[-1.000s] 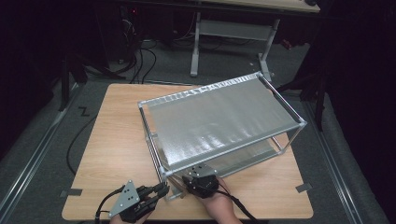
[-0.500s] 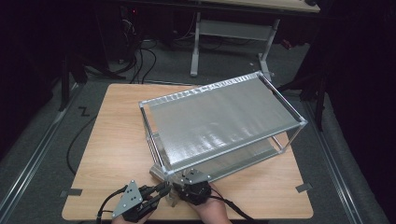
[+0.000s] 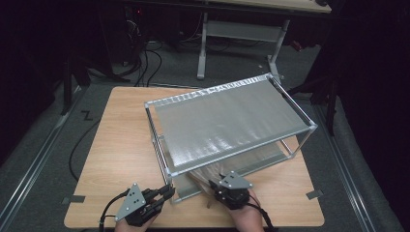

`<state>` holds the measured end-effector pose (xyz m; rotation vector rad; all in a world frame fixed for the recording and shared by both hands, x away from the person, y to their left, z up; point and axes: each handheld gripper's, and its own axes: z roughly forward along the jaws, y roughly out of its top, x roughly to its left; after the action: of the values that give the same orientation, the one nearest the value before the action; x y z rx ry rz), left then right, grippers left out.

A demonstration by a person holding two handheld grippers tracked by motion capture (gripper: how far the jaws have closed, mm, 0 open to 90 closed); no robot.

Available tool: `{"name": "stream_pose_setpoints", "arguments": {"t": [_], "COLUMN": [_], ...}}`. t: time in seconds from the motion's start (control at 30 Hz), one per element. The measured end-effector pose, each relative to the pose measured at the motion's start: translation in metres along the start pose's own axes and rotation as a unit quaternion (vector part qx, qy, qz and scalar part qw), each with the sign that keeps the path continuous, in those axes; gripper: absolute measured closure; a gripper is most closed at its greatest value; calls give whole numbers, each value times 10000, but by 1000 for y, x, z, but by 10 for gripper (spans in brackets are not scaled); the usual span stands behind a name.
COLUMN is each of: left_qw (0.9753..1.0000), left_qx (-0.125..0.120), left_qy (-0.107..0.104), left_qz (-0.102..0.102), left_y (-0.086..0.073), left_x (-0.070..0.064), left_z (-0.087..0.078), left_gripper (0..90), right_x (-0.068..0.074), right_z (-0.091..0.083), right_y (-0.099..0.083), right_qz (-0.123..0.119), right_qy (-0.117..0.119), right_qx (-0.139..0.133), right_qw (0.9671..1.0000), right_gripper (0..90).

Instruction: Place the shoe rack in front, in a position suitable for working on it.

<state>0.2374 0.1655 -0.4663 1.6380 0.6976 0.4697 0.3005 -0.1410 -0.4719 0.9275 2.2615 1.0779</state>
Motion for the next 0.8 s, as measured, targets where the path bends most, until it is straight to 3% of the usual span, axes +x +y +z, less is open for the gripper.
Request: {"name": "stream_pose_setpoints", "arguments": {"t": [0.13, 0.23, 0.43, 0.67, 0.8], "left_qw": [10000, 10000, 9999, 9997, 9997], "left_qx": [-9, -18, -31, -58, -83], "left_qy": [7, -19, 77, 223, 177], "left_qz": [-2, -6, -62, -116, -147], "left_y": [0, -1, -1, -2, -3], "left_x": [2, 3, 9, 19, 20], "left_z": [-2, -2, -4, -11, -12], "left_gripper": [800, 800, 799, 795, 770], "right_x": [-24, -37, -43, -41, -37], "right_z": [-13, -13, 5, 24, 17], "right_y": [-24, -36, -31, -18, -19], "right_qz": [214, 294, 389, 312, 295], "right_qy": [-425, -642, -582, -474, -532], "right_qx": [247, 480, 536, 512, 209], "right_qw": [9986, 9963, 9961, 9971, 9979], "right_gripper": [608, 603, 599, 597, 598]}}
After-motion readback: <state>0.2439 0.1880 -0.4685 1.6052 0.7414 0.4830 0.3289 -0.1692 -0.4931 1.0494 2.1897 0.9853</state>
